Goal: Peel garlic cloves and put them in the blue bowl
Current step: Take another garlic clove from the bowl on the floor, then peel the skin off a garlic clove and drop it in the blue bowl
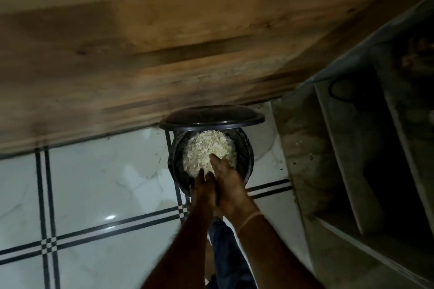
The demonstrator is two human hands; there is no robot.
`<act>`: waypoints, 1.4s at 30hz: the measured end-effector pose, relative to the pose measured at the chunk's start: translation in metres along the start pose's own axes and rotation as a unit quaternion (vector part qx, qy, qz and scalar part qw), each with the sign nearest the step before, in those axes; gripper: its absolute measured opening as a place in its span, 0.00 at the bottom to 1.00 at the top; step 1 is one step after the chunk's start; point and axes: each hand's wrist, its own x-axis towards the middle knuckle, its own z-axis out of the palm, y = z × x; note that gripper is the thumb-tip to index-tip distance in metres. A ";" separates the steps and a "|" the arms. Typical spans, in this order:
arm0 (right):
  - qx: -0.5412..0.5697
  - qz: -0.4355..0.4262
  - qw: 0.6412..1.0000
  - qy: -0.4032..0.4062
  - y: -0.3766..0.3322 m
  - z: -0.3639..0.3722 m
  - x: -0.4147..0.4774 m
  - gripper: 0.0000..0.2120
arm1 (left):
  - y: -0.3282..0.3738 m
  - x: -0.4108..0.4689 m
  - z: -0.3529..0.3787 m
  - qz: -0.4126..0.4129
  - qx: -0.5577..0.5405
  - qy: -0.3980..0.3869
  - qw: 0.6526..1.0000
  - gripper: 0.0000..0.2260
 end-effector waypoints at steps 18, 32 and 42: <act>-0.144 -0.417 0.870 0.220 0.013 -0.164 -0.431 0.18 | -0.063 -0.399 0.044 0.476 0.569 -0.113 0.661 0.19; -0.049 -0.474 0.727 0.495 0.070 -0.395 -0.538 0.13 | -0.241 -0.519 0.223 0.585 0.631 -0.316 0.400 0.17; -0.082 -0.351 0.698 0.619 0.078 -0.586 -0.542 0.13 | -0.366 -0.515 0.346 0.553 0.676 -0.295 0.386 0.09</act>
